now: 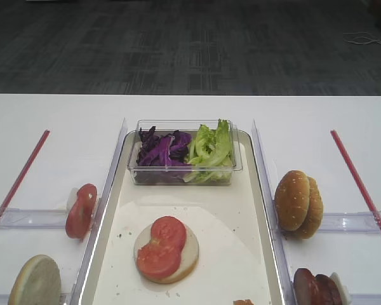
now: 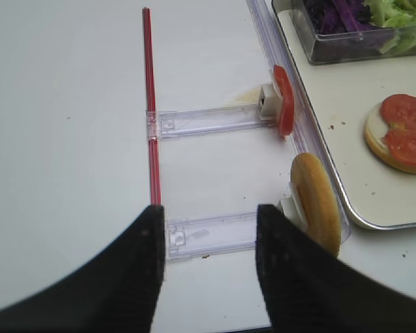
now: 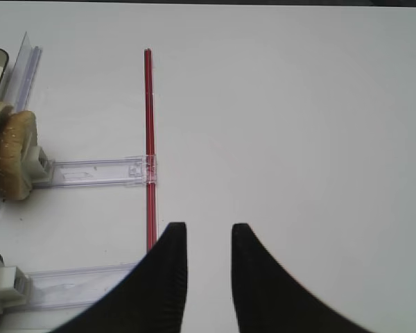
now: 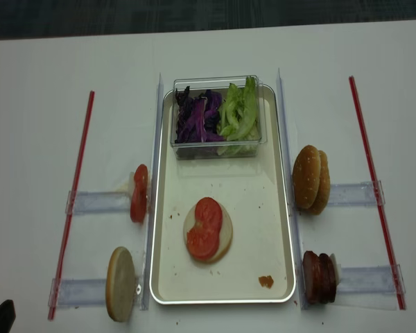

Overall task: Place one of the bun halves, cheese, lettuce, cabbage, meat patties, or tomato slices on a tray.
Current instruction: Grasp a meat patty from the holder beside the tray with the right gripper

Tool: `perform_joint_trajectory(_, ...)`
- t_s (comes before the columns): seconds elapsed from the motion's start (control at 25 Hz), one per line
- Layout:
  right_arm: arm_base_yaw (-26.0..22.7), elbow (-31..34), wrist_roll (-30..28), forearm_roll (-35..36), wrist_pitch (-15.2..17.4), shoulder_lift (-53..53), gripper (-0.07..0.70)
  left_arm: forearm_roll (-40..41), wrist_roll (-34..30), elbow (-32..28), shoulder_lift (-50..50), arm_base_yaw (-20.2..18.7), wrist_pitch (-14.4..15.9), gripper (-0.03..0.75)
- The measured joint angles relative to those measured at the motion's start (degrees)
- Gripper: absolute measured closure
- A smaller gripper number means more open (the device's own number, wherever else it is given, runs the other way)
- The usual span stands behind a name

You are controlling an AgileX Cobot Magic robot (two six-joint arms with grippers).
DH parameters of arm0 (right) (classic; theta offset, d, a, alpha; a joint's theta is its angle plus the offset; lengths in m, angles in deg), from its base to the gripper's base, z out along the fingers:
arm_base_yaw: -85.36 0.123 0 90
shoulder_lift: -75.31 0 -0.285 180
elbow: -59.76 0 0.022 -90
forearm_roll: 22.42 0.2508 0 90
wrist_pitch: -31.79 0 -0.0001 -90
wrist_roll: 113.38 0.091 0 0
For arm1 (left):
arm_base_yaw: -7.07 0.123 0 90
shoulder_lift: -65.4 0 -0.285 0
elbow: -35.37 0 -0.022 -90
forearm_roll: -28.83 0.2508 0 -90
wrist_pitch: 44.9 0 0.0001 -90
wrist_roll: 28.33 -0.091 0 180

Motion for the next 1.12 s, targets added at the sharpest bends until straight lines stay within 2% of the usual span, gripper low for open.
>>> perform_joint_trajectory(1.12,0.0,0.0,0.0,0.59,0.0,0.0,0.433,0.0,0.0,0.0,0.0,0.0,-0.08,0.423)
